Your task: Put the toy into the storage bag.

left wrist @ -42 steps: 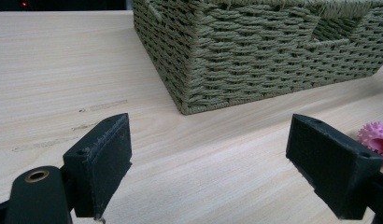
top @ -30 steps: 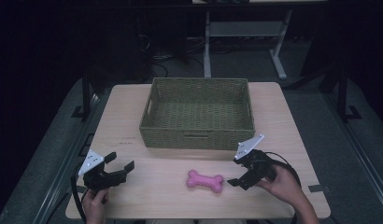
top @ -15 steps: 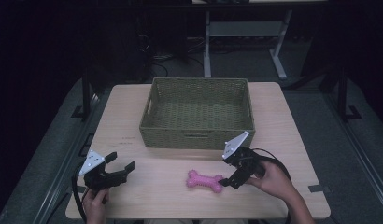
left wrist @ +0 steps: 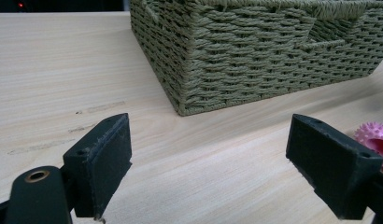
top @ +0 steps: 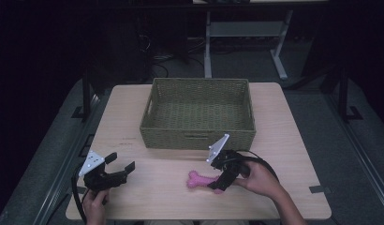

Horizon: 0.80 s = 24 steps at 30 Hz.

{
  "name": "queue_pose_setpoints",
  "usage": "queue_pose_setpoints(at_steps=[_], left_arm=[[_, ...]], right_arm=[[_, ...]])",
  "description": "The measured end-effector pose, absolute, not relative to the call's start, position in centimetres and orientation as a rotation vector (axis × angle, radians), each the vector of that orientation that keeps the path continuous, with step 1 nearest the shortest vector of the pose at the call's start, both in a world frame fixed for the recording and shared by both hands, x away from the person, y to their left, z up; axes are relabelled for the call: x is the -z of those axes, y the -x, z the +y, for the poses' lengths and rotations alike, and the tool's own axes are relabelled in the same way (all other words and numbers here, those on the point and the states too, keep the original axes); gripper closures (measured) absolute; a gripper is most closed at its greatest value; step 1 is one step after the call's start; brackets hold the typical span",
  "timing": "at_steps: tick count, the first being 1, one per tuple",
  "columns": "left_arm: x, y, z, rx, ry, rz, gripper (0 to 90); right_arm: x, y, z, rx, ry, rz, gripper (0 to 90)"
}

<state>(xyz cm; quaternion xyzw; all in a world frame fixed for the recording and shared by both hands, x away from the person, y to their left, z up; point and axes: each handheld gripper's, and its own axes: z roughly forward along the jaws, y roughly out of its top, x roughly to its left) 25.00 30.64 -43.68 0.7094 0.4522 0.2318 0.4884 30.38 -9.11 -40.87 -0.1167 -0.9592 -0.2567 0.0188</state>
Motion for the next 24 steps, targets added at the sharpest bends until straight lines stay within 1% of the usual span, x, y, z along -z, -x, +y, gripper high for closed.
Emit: queue_pose_setpoints(at_steps=[7,8,15,24], left_arm=[[43.7,-25.0,30.7,-0.559,-1.719,1.107,13.8],[43.7,-25.0,30.7,-0.56,-1.72,1.105,13.8],[43.7,-25.0,30.7,-0.559,-1.717,1.108,13.8],[43.7,-25.0,30.8,-0.556,-1.716,1.108,13.9]], right_arm=[[41.2,-30.4,-8.1,0.774,0.342,-2.98,27.2],[41.5,-30.5,-7.8,0.759,0.326,-2.981,30.7],[42.1,-30.5,-6.7,0.706,0.302,-3.003,37.0],[42.8,-30.5,-6.1,0.653,0.269,-3.024,41.4]])
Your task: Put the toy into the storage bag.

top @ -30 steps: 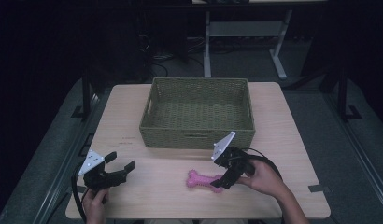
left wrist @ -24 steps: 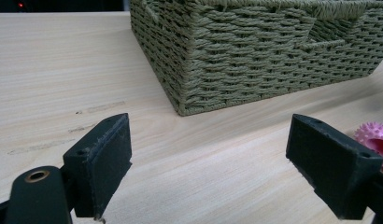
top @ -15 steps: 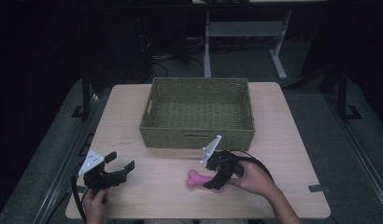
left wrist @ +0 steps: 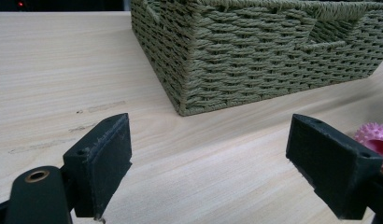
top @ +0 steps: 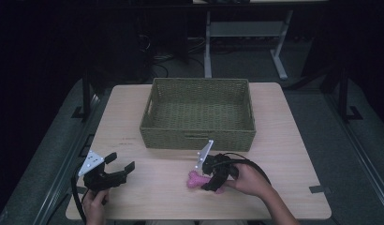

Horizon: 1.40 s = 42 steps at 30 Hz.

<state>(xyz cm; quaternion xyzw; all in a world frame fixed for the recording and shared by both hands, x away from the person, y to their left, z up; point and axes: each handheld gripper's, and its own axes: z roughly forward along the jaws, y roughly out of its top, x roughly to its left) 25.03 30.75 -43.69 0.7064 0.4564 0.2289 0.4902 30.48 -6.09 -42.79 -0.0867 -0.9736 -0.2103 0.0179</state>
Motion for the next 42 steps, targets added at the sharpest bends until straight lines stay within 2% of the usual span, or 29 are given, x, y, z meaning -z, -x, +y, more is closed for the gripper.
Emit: queue_pose_setpoints(at_steps=[8,19,31,42], left_arm=[[43.7,-25.0,30.8,-0.553,-1.714,1.109,13.8],[43.7,-25.0,30.8,-0.553,-1.712,1.107,13.8],[43.7,-25.0,30.7,-0.554,-1.722,1.103,13.8],[43.7,-25.0,30.7,-0.558,-1.715,1.103,13.8]], right_arm=[[43.4,-30.7,-5.5,0.606,0.257,-3.035,44.9],[43.9,-30.4,-5.1,0.548,0.219,-3.067,56.1],[43.5,-30.6,-5.9,0.548,0.203,-3.058,57.7],[39.7,-31.5,-7.7,0.618,0.202,-3.073,57.9]])
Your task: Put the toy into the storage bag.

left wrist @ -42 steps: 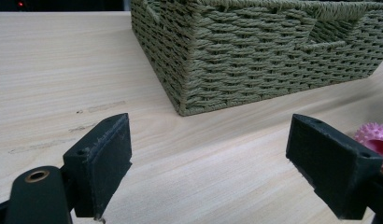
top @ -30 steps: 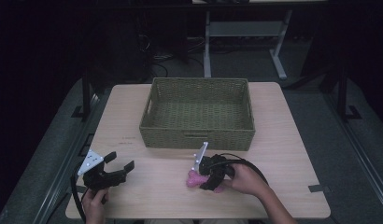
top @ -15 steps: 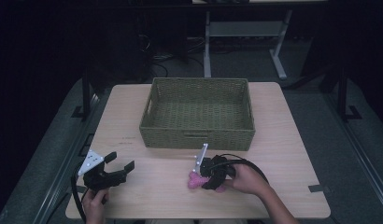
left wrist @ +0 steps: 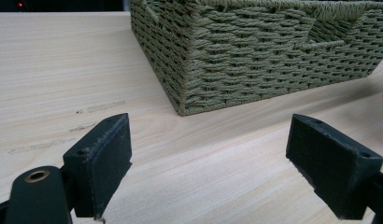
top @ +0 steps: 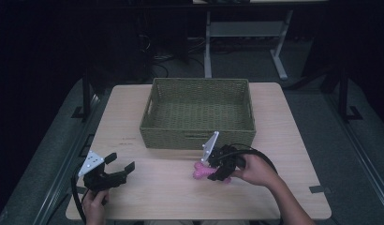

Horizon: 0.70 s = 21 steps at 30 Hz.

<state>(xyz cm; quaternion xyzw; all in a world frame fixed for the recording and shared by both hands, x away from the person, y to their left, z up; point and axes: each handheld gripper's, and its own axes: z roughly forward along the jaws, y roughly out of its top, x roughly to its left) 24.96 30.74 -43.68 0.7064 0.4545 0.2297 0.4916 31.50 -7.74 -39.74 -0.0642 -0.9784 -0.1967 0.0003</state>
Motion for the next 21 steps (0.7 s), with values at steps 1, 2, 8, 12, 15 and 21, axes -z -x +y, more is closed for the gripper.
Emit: queue_pose_setpoints(at_steps=[1,2,8,12,15,21], left_arm=[[43.7,-25.0,30.7,-0.558,-1.715,1.103,13.8],[43.7,-25.0,30.7,-0.557,-1.711,1.103,13.8],[43.7,-24.9,30.7,-0.561,-1.716,1.104,13.8],[43.7,-24.9,30.8,-0.561,-1.709,1.105,13.8],[43.7,-24.9,30.7,-0.559,-1.71,1.105,13.9],[43.7,-24.9,30.7,-0.559,-1.711,1.104,13.8]], right_arm=[[39.7,-31.5,-7.7,0.618,0.202,-3.073,57.9],[39.4,-31.6,-7.9,0.632,0.203,-3.071,57.9],[38.4,-32.1,-8.8,0.68,0.217,-3.048,57.9],[37.9,-32.6,-9.1,0.705,0.232,-3.031,57.9],[37.7,-32.7,-9.2,0.703,0.235,-3.033,57.9],[36.7,-33.1,-9.4,0.695,0.236,-3.04,58.0]])
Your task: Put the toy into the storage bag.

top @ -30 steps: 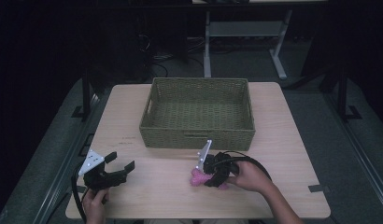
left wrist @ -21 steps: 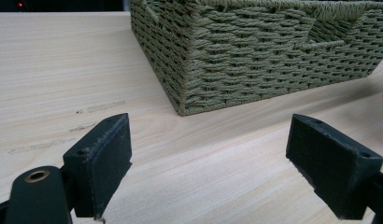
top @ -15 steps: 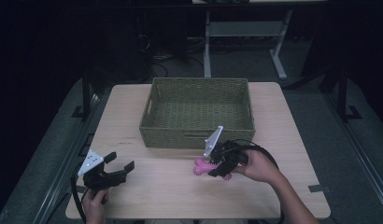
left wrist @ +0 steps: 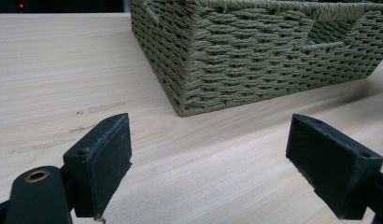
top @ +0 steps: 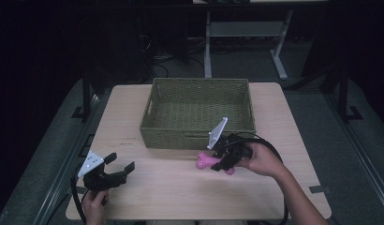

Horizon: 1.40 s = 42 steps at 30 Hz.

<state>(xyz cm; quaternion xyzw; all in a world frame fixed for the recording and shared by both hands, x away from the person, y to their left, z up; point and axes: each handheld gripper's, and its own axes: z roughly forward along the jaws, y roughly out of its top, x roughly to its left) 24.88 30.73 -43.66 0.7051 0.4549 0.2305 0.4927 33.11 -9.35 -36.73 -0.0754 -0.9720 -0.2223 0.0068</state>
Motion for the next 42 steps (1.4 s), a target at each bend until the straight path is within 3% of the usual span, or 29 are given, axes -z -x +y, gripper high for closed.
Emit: queue_pose_setpoints(at_steps=[42], left_arm=[[43.7,-24.9,30.6,-0.561,-1.716,1.099,13.8]], right_arm=[[29.9,-37.6,-9.6,0.765,0.248,-3.05,58.0]])
